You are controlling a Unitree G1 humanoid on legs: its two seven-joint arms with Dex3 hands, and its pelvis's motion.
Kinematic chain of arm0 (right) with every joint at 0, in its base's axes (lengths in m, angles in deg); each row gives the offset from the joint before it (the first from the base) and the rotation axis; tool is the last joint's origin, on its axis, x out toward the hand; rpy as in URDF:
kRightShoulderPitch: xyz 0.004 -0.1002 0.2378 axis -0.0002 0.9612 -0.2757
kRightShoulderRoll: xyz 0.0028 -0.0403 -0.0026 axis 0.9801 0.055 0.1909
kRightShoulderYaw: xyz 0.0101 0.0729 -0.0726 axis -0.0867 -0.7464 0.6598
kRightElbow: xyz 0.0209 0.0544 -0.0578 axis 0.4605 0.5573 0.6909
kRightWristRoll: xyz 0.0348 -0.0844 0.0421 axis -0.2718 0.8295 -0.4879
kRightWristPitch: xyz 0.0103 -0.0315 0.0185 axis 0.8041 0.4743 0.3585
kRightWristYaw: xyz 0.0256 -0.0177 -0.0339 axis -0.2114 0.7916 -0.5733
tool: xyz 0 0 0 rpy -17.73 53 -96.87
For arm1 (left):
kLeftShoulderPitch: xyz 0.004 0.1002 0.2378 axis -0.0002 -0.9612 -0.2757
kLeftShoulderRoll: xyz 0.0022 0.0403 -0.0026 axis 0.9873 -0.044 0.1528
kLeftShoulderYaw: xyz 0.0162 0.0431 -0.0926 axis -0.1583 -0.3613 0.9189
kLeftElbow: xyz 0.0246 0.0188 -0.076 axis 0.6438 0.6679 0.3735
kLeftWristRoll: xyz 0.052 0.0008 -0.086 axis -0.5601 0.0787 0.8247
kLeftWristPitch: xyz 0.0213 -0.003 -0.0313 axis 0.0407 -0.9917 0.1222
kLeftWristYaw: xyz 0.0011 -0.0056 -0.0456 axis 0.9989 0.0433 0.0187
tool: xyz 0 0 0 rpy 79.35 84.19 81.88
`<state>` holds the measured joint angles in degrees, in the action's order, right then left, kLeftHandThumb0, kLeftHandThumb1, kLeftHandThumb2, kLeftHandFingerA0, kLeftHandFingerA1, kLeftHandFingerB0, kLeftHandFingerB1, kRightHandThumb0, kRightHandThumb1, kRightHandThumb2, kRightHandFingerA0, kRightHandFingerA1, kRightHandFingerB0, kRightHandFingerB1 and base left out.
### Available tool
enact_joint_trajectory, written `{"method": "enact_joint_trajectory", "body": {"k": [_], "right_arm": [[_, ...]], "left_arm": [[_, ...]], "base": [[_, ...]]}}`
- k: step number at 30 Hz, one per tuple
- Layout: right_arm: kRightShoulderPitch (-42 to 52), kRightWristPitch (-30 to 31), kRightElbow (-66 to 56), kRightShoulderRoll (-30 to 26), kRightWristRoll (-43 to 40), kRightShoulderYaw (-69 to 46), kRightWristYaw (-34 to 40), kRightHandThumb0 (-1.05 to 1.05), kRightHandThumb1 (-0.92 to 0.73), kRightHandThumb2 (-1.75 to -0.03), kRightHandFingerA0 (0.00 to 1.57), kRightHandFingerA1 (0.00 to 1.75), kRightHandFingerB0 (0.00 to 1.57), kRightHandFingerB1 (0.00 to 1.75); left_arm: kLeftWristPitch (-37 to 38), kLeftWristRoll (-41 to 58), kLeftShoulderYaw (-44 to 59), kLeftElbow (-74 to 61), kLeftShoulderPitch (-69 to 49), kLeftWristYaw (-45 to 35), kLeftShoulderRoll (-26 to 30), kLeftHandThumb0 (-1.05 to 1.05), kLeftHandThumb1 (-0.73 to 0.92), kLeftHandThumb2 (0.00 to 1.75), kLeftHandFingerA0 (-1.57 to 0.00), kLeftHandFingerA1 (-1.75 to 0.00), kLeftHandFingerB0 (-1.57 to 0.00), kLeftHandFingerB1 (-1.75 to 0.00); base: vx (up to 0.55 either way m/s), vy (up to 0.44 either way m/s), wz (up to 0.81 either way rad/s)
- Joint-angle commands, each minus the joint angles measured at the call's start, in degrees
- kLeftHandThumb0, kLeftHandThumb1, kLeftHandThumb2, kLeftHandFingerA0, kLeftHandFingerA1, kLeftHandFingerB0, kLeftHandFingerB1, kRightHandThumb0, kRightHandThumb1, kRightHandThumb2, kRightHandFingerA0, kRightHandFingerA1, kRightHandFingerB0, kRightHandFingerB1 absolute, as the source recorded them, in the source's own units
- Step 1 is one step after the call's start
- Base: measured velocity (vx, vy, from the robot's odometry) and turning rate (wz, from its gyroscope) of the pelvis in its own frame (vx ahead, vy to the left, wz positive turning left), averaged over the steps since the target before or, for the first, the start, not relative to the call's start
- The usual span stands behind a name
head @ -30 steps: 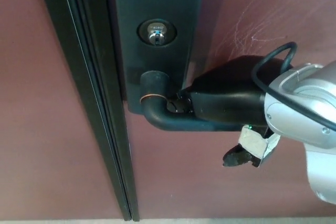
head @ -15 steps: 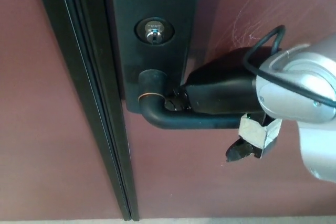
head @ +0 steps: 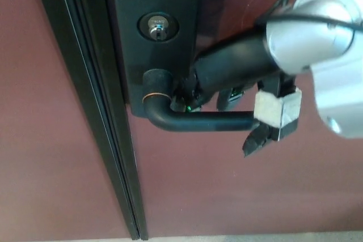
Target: The robot walks towards the door handle and put its right hand on it and twist the handle
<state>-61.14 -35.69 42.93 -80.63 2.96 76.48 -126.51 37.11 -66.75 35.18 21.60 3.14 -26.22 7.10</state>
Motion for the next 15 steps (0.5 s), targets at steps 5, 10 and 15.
{"method": "enact_joint_trajectory", "body": {"k": [5, 10, 15], "right_arm": [[-26.9, -5.8, 11.3, -4.7, -0.6, -21.7, 15.6, -0.19, -0.50, -0.57, 0.82, 0.70, 0.10, 0.24], [-27.8, -6.2, 12.2, -5.1, -0.4, -21.9, 15.9, -0.22, -0.47, -0.58, 0.45, 0.43, 0.10, 0.24], [-28.4, -9.9, 13.0, -6.4, 1.8, -21.5, 17.1, -0.18, -0.49, -0.94, 0.01, 0.48, 0.00, 0.48]], "left_arm": [[0.1, -1.6, -1.6, 0.4, -2.2, -4.6, 0.7, -0.44, 0.40, 0.68, -0.59, -0.55, -0.36, -0.45], [-0.2, -1.4, -1.6, 0.4, -2.1, -4.6, 0.7, -0.44, 0.40, 0.68, -0.59, -0.55, -0.36, -0.45], [-0.4, -0.8, -1.3, 0.4, -2.5, -4.7, 0.6, -0.43, 0.40, 0.67, -0.59, -0.55, -0.38, -0.45]], "base": [[0.00, 0.000, 0.00], [0.00, 0.000, 0.00], [0.00, 0.000, 0.00]]}}
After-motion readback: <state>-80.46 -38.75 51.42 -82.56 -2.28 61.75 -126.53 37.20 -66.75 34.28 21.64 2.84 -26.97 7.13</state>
